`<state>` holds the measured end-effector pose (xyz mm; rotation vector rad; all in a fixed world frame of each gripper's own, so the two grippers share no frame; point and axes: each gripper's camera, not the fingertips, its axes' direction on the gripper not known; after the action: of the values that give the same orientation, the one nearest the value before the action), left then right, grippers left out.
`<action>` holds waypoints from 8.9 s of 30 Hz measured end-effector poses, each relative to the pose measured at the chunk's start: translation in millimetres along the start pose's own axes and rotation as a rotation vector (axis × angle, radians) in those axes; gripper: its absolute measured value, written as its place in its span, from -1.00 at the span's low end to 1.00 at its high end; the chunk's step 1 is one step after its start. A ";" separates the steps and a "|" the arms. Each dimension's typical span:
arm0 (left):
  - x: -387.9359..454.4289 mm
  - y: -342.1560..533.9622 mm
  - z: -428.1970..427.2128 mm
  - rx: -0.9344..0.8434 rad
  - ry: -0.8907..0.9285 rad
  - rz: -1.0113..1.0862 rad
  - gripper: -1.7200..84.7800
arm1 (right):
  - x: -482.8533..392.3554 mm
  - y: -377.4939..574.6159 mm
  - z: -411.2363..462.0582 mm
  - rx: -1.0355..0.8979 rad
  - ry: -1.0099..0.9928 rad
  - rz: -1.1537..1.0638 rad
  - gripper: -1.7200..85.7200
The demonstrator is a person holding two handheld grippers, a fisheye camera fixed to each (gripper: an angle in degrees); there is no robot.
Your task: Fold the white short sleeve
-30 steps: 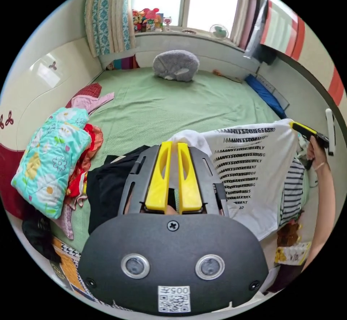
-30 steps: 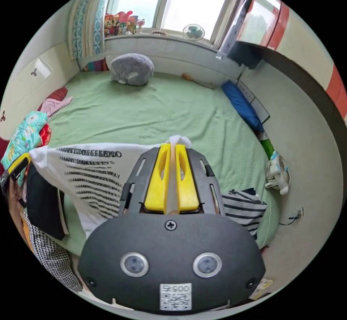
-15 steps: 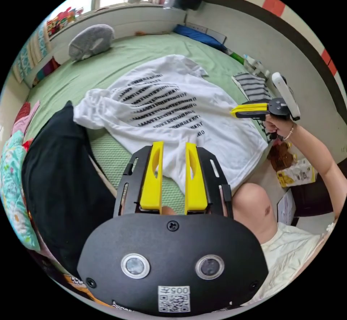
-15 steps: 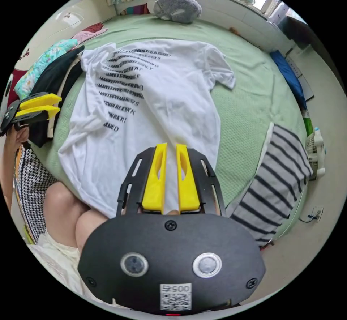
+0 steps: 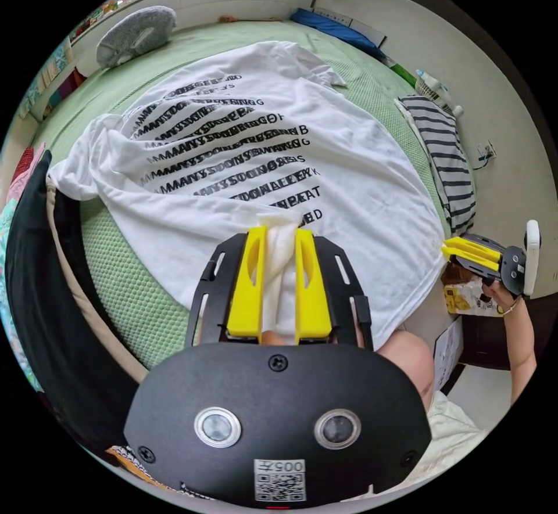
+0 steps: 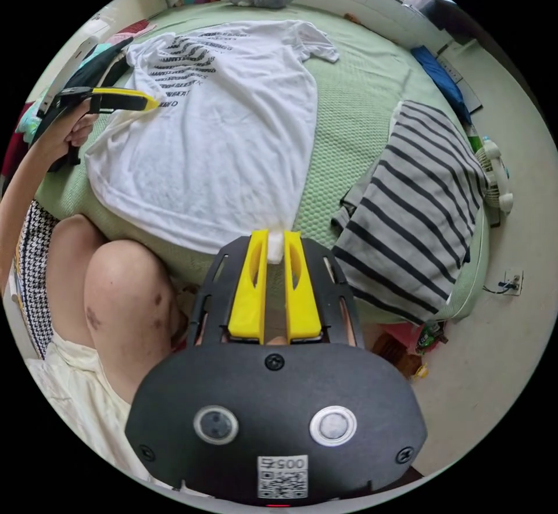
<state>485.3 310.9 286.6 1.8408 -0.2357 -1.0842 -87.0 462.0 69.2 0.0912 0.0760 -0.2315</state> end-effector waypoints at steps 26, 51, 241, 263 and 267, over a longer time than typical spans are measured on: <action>-87.5 239.8 -152.8 0.140 -0.120 -0.240 -0.92 | 21.9 71.5 -1.1 0.072 0.055 0.185 -0.99; -133.2 348.4 -280.0 0.191 -0.031 -0.283 -0.94 | 46.0 173.4 -33.3 0.231 -0.135 0.364 -0.92; -51.4 18.0 -85.9 0.117 -0.495 -0.247 -0.93 | -286.9 -68.5 107.8 -0.035 0.128 -0.201 -0.98; -106.9 68.9 -160.6 0.268 -0.351 -0.181 -0.70 | -270.3 -65.6 105.0 -0.034 0.142 -0.208 -0.98; -120.8 53.0 -147.7 0.213 -0.332 -0.211 -0.71 | -266.1 -65.4 103.9 -0.034 0.142 -0.207 -0.98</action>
<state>541.2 444.7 421.4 1.8947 -0.3682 -1.5648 -353.8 448.4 189.9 0.0655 0.2309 -0.4300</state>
